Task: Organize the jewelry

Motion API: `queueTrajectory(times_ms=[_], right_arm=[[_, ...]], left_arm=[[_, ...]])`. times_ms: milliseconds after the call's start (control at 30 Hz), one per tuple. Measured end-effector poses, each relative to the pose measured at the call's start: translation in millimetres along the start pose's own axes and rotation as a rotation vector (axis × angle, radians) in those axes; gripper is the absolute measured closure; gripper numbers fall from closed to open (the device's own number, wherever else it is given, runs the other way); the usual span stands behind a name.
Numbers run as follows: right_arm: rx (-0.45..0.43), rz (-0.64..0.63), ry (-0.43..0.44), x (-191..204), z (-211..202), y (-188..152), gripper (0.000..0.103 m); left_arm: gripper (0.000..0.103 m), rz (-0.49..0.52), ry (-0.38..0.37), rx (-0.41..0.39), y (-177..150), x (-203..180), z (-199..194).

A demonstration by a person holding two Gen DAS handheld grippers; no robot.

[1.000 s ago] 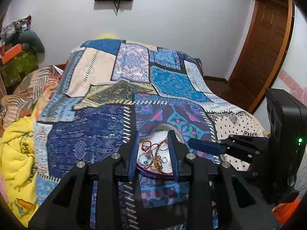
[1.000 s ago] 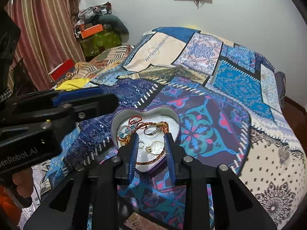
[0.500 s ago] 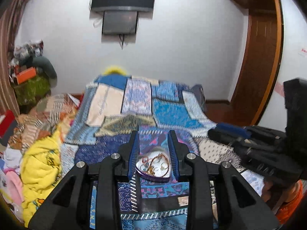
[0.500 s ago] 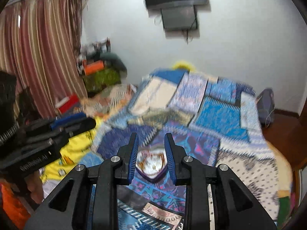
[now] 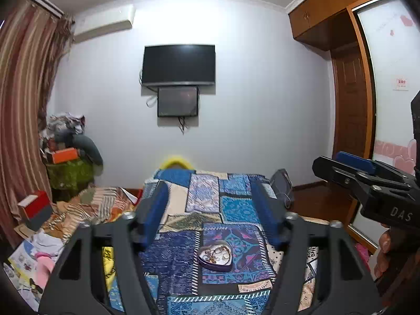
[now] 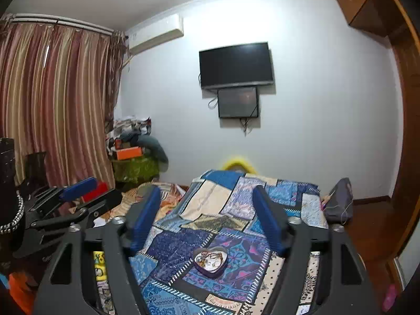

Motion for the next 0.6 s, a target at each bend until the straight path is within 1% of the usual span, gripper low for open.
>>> queueTrajectory(times_ms=[33, 67, 133, 167, 200, 233, 333, 600], right_arm=[[-0.007, 0.002, -0.006, 0.5, -0.3, 0.5, 0.021], [-0.018, 0.005, -0.018, 1.7, -3.2, 1.4, 0.019], [-0.032, 0.011, -0.039, 2.2, -6.4, 2.3, 0.012], [-0.037, 0.013, -0.048, 1.7, -6.1, 2.1, 0.009], [-0.042, 0.015, -0.058, 1.1, -6.3, 2.5, 0.004], [-0.049, 0.015, -0.066, 1.4, -9.1, 1.7, 0.002], [-0.055, 0.019, -0.073, -0.1, -12.7, 2.8, 0.002], [-0.05, 0.026, -0.062, -1.3, -18.2, -0.7, 0.002]], left_arm=[[0.024, -0.001, 0.007, -0.007, 1.2, 0.3, -4.7], [0.016, -0.006, 0.014, -0.015, 2.3, 1.2, -9.1], [0.009, -0.019, 0.02, -0.029, 4.2, 4.1, -15.1], [0.008, -0.023, 0.022, -0.034, 4.2, 4.7, -17.6], [0.008, -0.026, 0.024, -0.036, 4.6, 5.1, -19.8], [0.008, -0.026, 0.026, -0.036, 4.9, 5.3, -21.0], [0.006, -0.025, 0.03, -0.039, 4.2, 4.3, -22.3], [0.005, -0.021, 0.031, -0.034, 1.7, 0.5, -26.9]])
Point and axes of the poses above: each gripper's, at about its wrist camera, not at the fingertips, and z roughly the way its jaws point, x to its left, y to its top, the point moved 6 cm from there along z, roughly the way its jaws point
